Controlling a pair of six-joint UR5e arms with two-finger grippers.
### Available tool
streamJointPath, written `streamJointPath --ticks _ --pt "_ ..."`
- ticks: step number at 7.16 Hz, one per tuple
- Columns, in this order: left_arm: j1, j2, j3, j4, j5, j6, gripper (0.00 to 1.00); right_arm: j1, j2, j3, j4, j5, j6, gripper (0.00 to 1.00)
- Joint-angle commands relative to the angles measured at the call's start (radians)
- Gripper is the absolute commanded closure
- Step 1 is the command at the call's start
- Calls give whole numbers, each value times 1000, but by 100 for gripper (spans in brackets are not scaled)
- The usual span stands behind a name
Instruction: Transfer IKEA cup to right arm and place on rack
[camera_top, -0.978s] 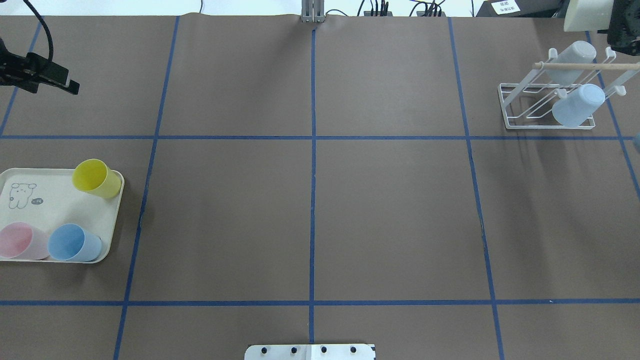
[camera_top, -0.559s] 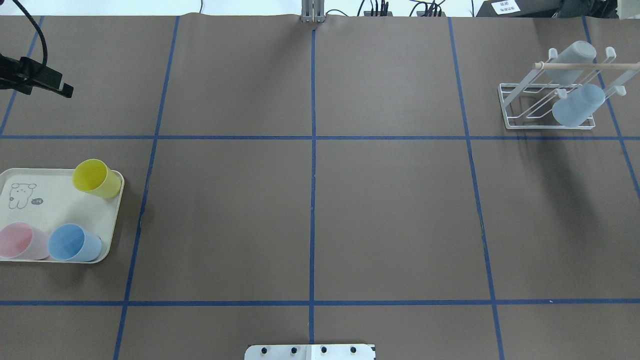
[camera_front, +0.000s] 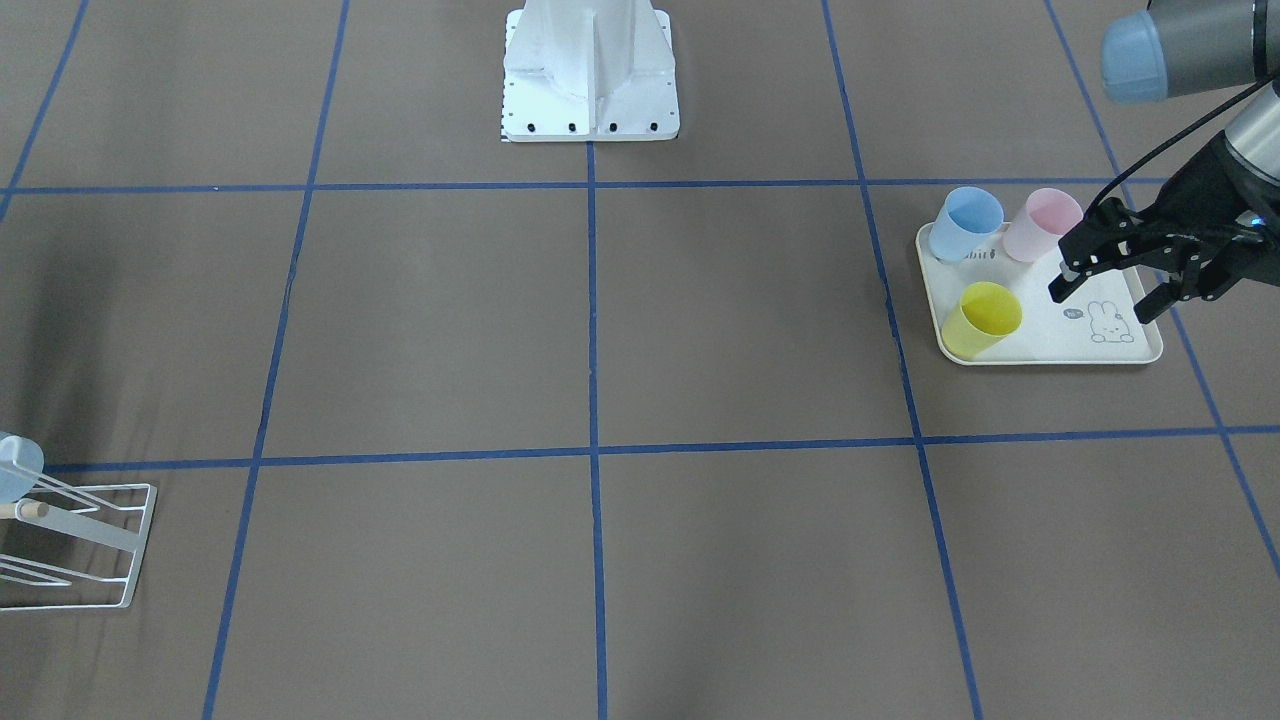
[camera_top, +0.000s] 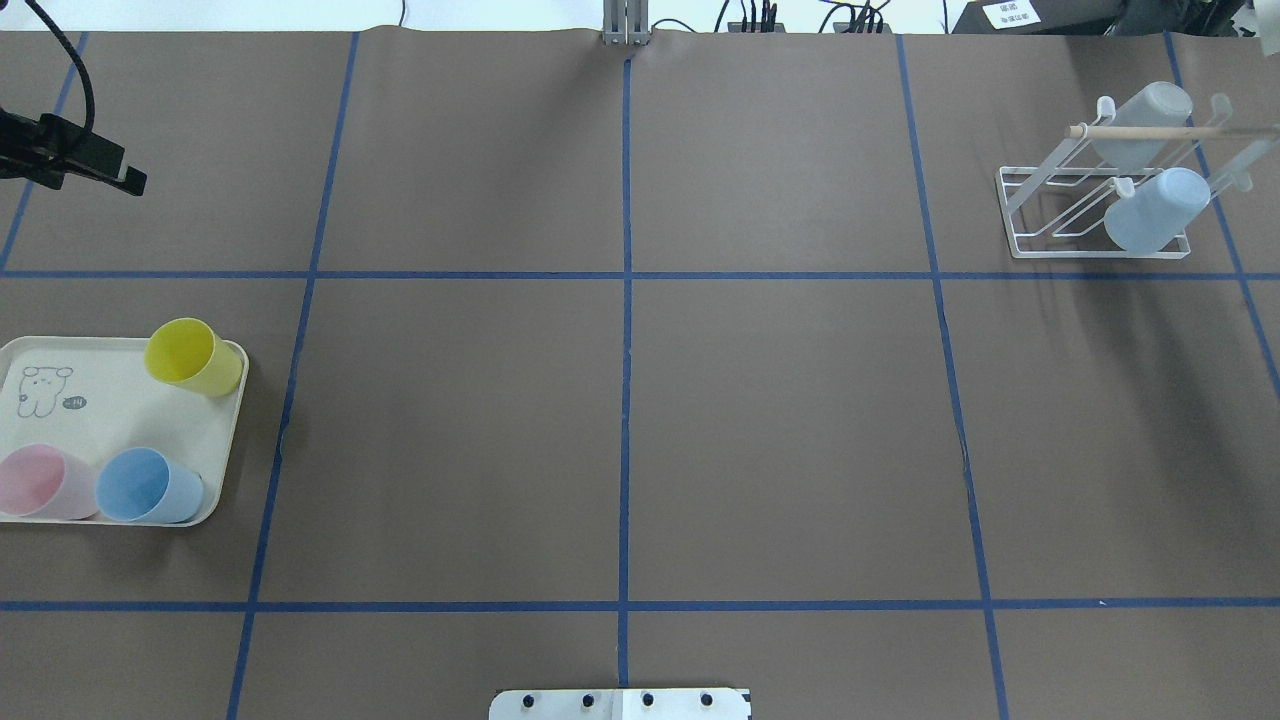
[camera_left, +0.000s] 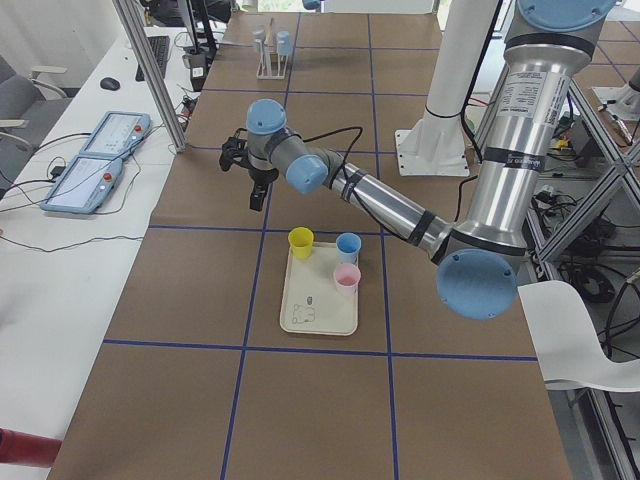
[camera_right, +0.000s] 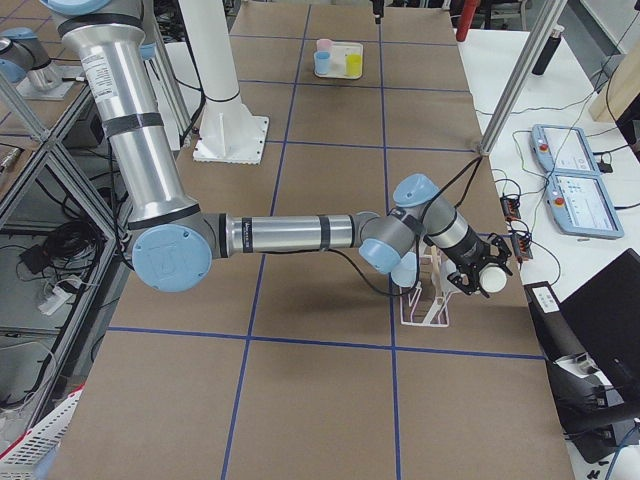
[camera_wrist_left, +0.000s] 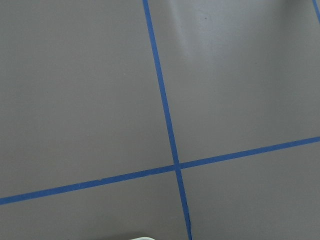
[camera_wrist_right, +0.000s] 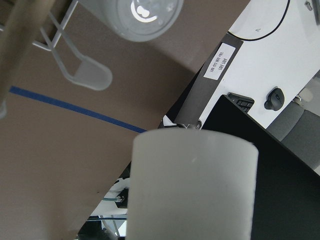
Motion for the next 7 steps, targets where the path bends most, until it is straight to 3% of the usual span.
streamJointPath --ticks 1,7 --pt "0 0 -1 0 0 0 0 -4 -3 -39 39 -6 1 53" --pt "0 -2 -1 0 0 -2 0 -81 -12 -45 39 -7 -4 45"
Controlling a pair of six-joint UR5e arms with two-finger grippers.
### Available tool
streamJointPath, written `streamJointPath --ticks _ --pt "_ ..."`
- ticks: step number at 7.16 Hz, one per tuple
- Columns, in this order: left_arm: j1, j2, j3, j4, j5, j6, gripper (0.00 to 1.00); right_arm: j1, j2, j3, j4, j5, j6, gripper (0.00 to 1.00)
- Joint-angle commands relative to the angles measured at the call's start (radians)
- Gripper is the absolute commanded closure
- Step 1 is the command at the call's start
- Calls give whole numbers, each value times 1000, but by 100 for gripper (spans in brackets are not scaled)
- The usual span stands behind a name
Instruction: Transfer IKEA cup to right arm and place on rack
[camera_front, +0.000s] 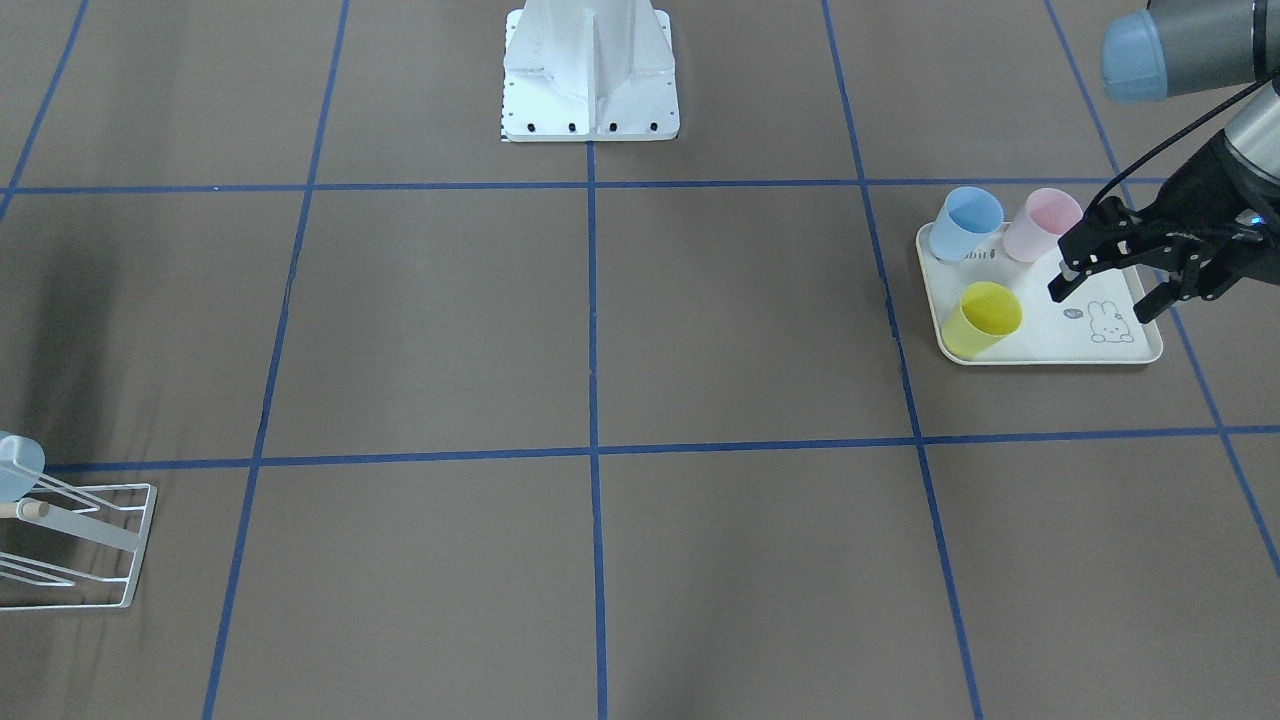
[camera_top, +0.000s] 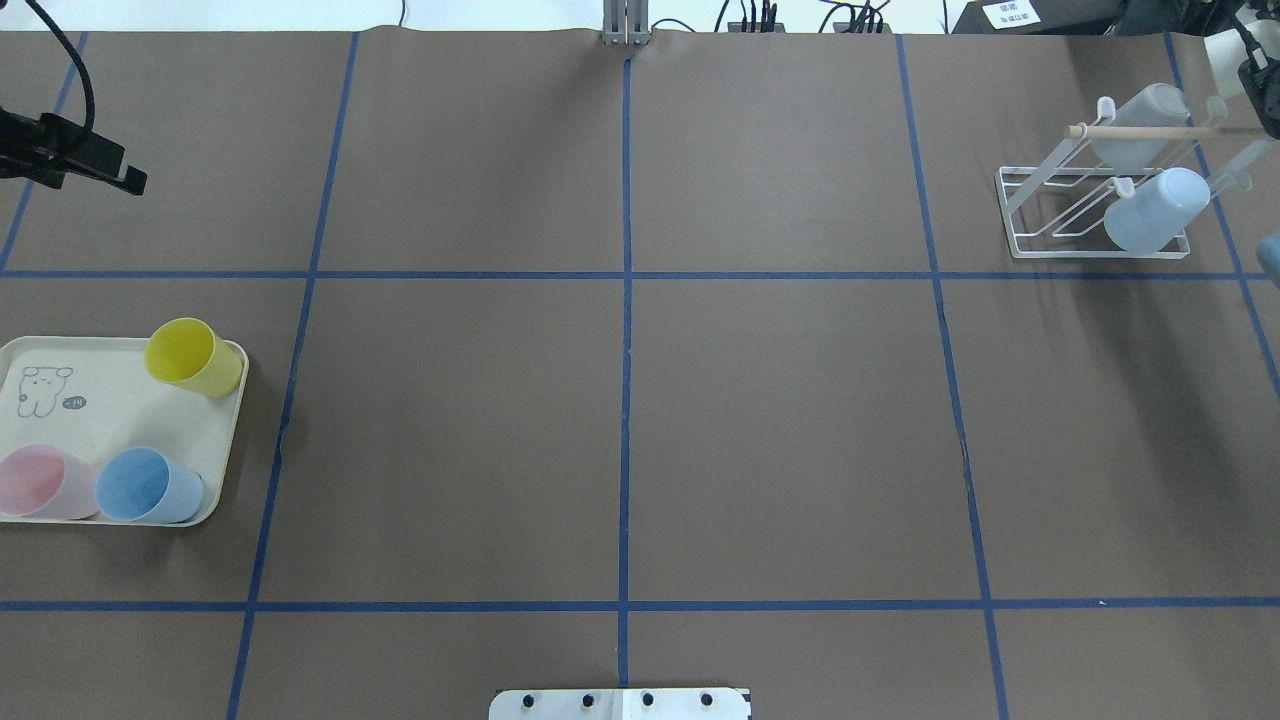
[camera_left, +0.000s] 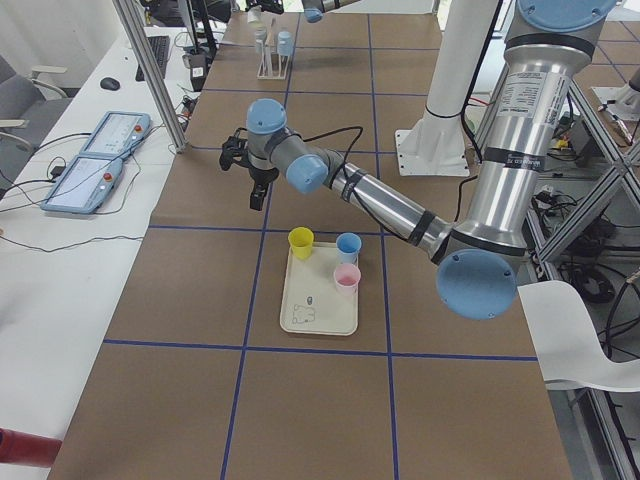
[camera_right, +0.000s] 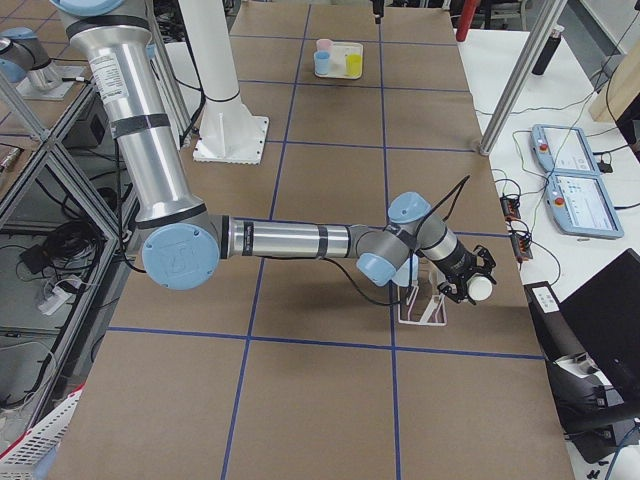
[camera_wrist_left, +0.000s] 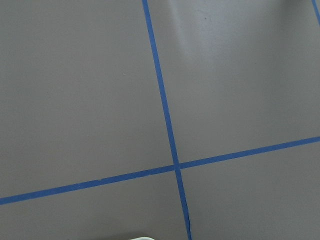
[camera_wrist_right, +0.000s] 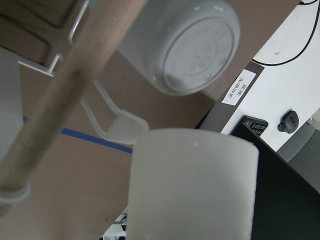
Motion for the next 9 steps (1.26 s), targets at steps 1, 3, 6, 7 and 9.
streamJointPath --ticks 1,3,6,7,9 --pt "0 0 0 0 0 -3 0 -4 -3 1 0 0 -20 45" --pt "2 -2 -3 0 0 -10 0 2 -2 4 -2 3 -50 45" --pt "2 0 -2 -1 2 -10 0 19 -3 6 -2 1 -108 45" --pt "3 0 0 0 2 -10 0 18 -6 4 -2 -3 -108 46" --pt "3 0 2 -1 2 -10 0 -1 -9 6 -3 -60 -110 46"
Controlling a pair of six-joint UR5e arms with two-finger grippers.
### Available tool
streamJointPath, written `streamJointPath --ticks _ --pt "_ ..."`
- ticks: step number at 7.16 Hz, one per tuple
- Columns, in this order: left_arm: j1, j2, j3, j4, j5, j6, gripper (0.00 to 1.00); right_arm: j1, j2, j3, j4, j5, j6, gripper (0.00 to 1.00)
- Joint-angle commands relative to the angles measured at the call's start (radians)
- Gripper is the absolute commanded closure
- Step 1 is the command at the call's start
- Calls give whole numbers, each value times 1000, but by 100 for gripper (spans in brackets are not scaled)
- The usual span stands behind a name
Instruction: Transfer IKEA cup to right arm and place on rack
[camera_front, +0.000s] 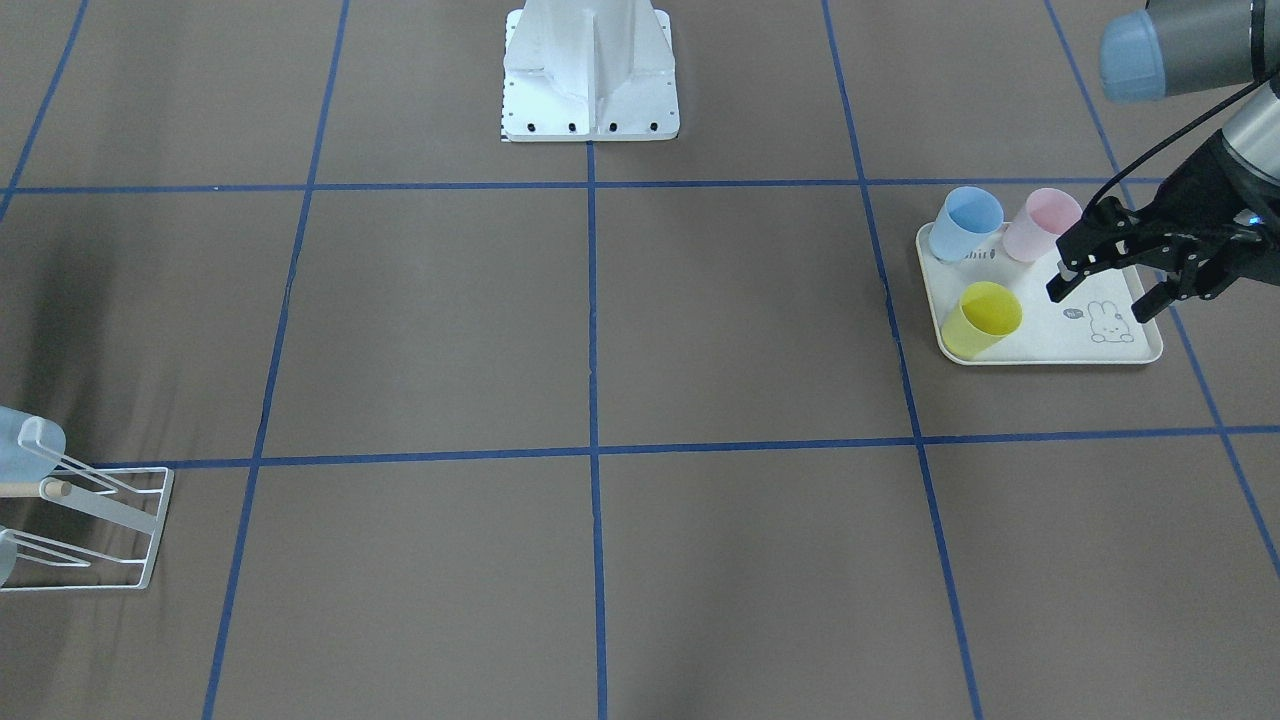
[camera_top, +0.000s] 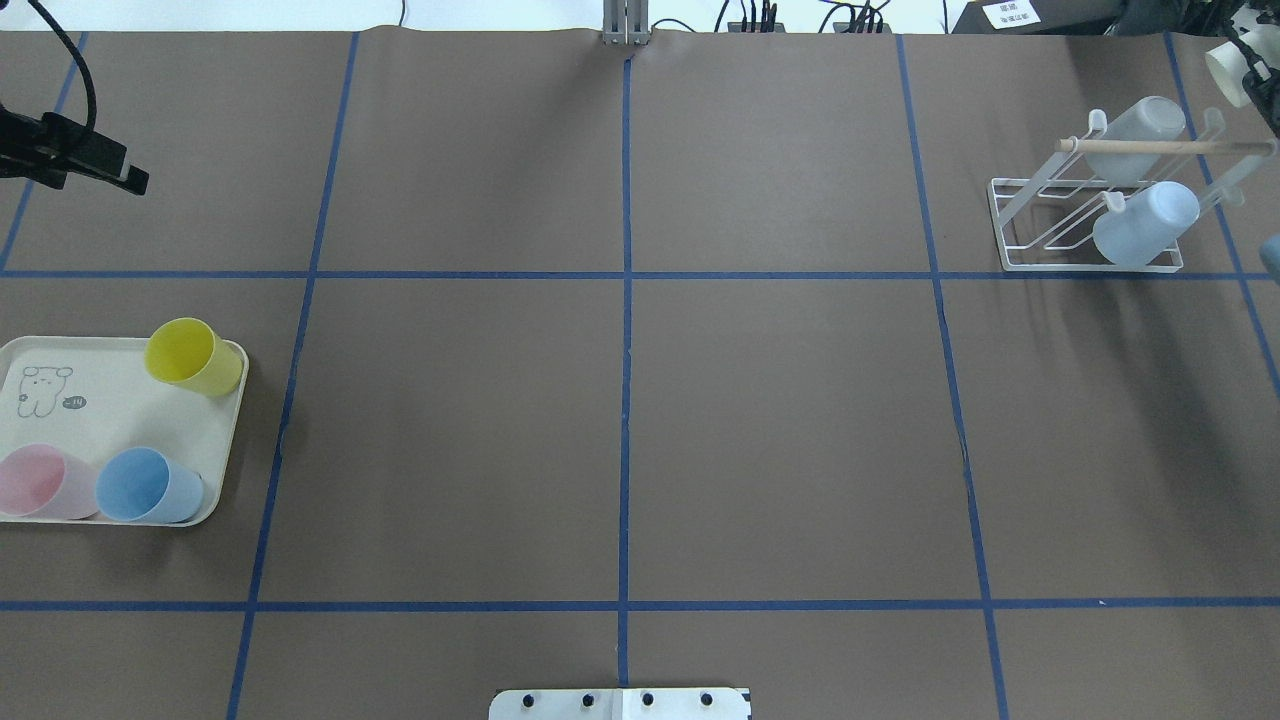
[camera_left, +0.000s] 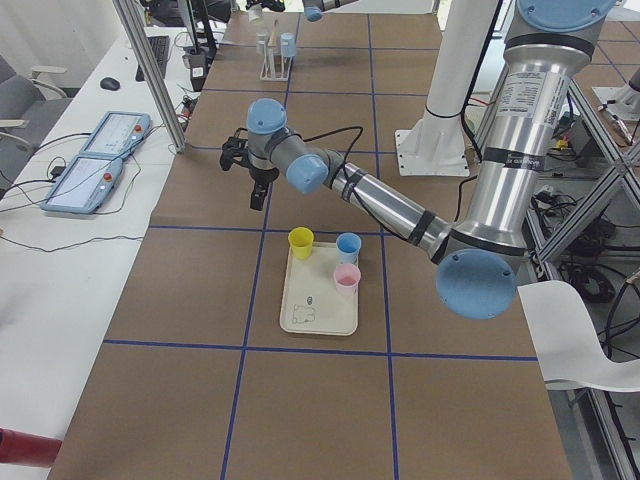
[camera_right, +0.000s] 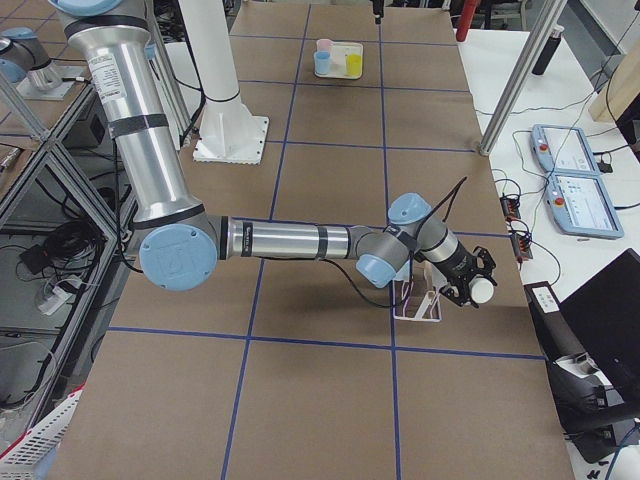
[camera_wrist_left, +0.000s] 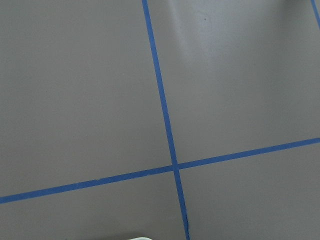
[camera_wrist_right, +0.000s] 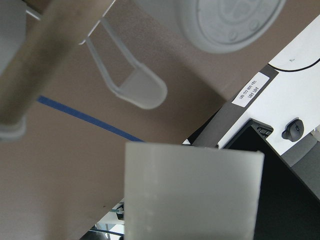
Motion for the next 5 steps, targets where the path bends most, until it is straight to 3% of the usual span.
streamJointPath --ticks 1,5 --pt "0 -1 1 0 0 -2 0 -35 -2 0 -3 -59 0 46" --pt "0 -1 3 0 0 0 0 -71 -14 4 -3 -98 0 45"
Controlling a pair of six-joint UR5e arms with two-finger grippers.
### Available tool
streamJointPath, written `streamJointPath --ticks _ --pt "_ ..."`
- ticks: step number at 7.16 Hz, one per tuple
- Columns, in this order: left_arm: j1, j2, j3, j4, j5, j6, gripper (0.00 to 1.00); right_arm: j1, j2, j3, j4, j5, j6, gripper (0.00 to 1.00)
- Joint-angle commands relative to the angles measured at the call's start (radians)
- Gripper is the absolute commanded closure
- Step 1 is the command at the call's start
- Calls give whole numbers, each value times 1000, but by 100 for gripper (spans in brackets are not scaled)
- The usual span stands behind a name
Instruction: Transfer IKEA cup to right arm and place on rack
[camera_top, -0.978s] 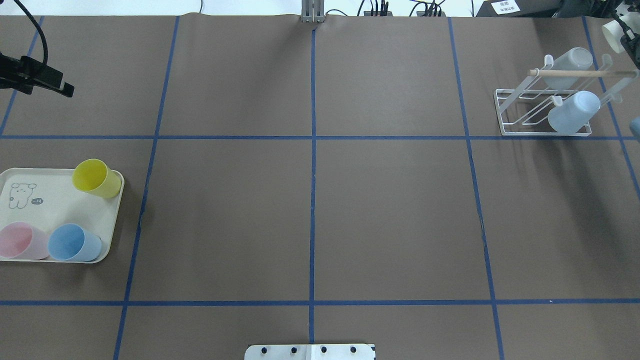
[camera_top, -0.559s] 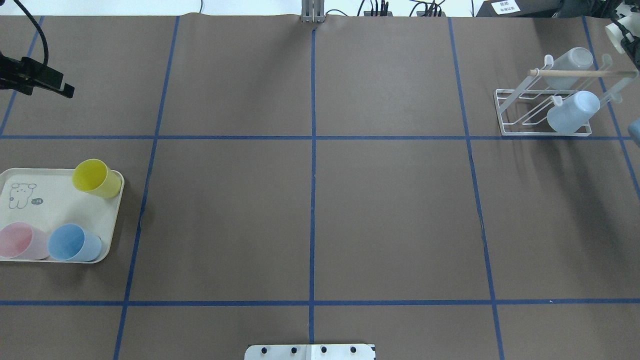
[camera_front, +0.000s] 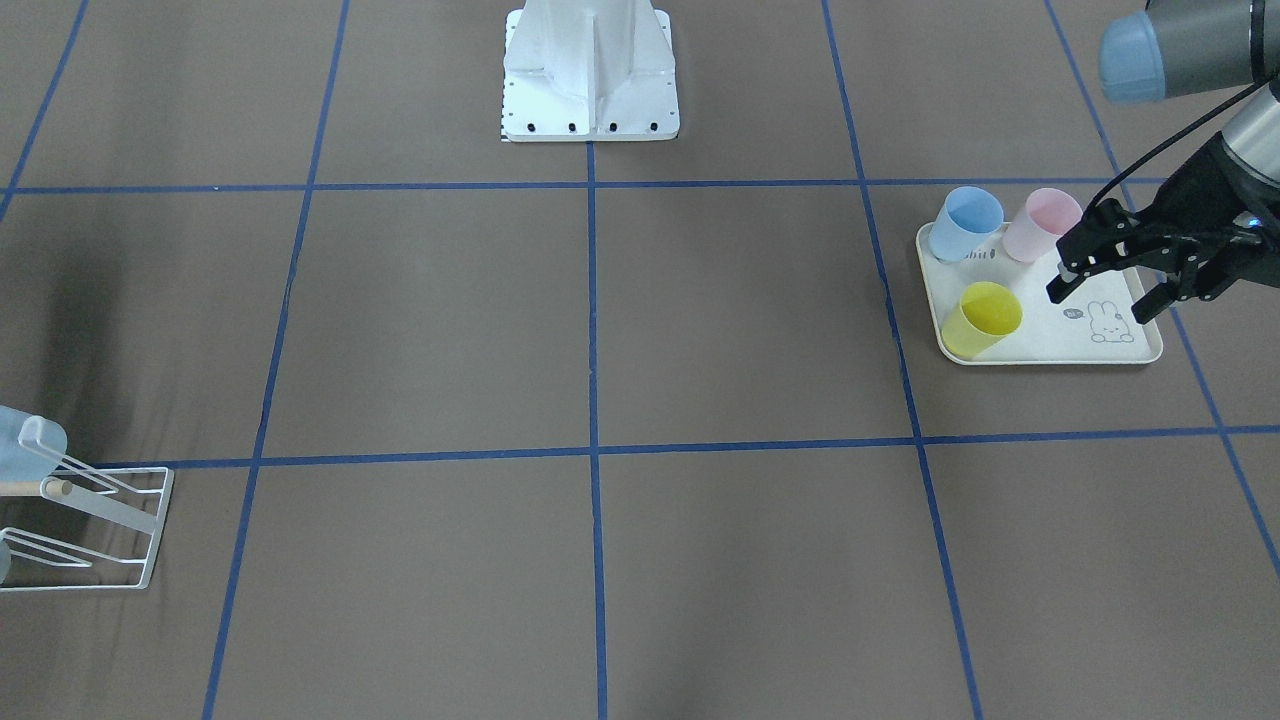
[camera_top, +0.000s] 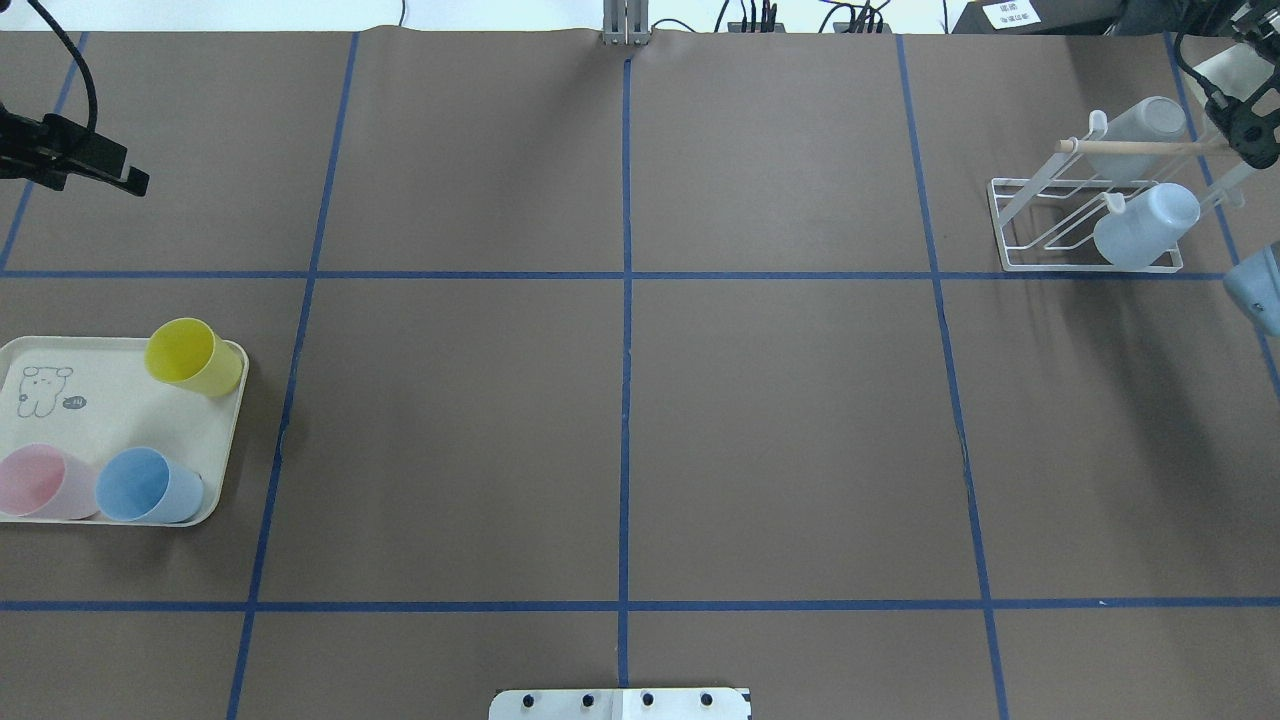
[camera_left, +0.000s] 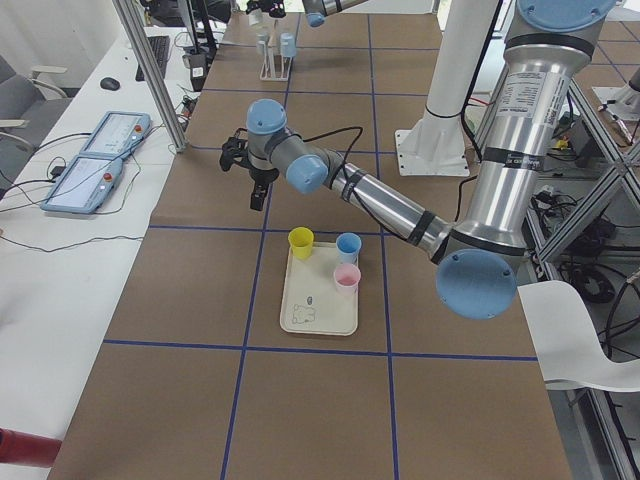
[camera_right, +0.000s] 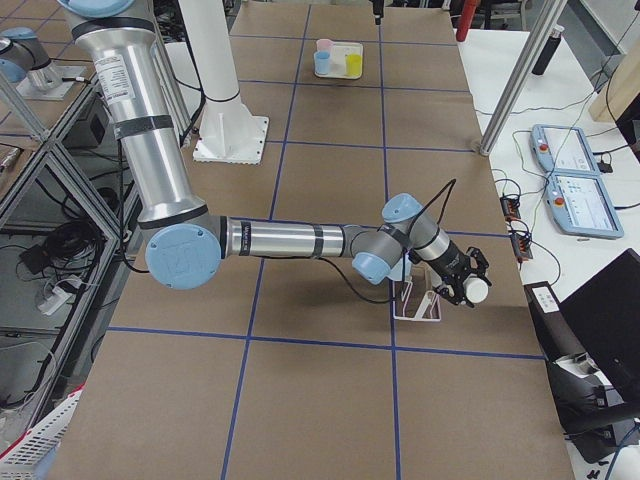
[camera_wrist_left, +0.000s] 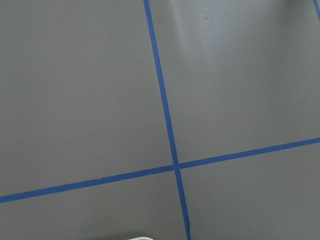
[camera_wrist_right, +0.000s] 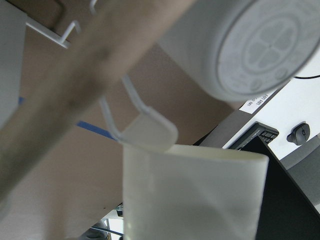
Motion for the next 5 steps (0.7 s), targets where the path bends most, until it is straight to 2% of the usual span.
streamJointPath --ticks 1,5 --pt "0 0 2 -1 0 0 0 -5 -6 2 0 -5 -1 45" --pt "2 -2 5 0 0 -1 0 -4 -8 14 0 -2 -78 45"
